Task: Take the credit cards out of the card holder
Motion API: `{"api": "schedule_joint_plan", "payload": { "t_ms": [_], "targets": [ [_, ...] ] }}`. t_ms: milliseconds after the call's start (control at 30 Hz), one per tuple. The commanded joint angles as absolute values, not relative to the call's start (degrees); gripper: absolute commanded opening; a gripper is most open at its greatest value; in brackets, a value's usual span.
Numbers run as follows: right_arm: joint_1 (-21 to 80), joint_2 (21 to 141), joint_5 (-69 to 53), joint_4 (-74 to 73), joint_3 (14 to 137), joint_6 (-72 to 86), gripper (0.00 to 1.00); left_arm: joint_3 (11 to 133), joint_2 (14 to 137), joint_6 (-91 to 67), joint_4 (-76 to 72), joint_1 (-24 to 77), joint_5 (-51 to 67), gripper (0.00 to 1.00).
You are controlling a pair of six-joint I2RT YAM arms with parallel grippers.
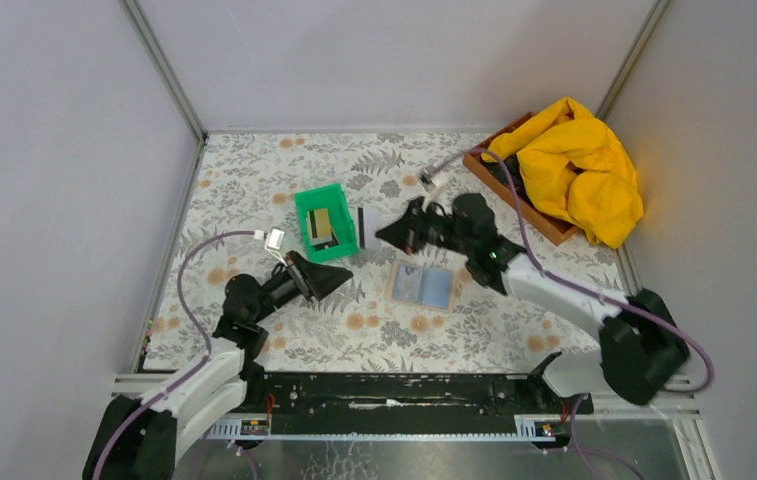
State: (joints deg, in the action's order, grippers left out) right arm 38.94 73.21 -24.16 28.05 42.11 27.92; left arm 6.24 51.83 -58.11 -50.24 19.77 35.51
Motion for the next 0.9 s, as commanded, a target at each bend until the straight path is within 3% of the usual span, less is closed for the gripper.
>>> {"api": "schedule_joint_plan", "payload": {
  "t_ms": [0,267,533,867],
  "targets": [
    [38.8,85.6,-22.4,16.3,56.8,27.4,0.00,4.5,38.6,-49.0,-28.3,19.3,27.6,0.53],
    [39.8,108.2,-20.6,2.7,81.3,28.1,0.00,5.4,19.1,-44.4,-7.5,19.3,16.6,0.53],
    [43.2,122.4,-17.5,-8.4,99.0,25.9,0.00,5.0,8.5,-45.3,-2.0,19.3,10.1,0.53],
    [44.2,131.3,-12.8,-15.5,111.8,24.6,0.00,4.3,8.9,-45.2,-1.2,19.3,8.6,0.53]
  ]
}}
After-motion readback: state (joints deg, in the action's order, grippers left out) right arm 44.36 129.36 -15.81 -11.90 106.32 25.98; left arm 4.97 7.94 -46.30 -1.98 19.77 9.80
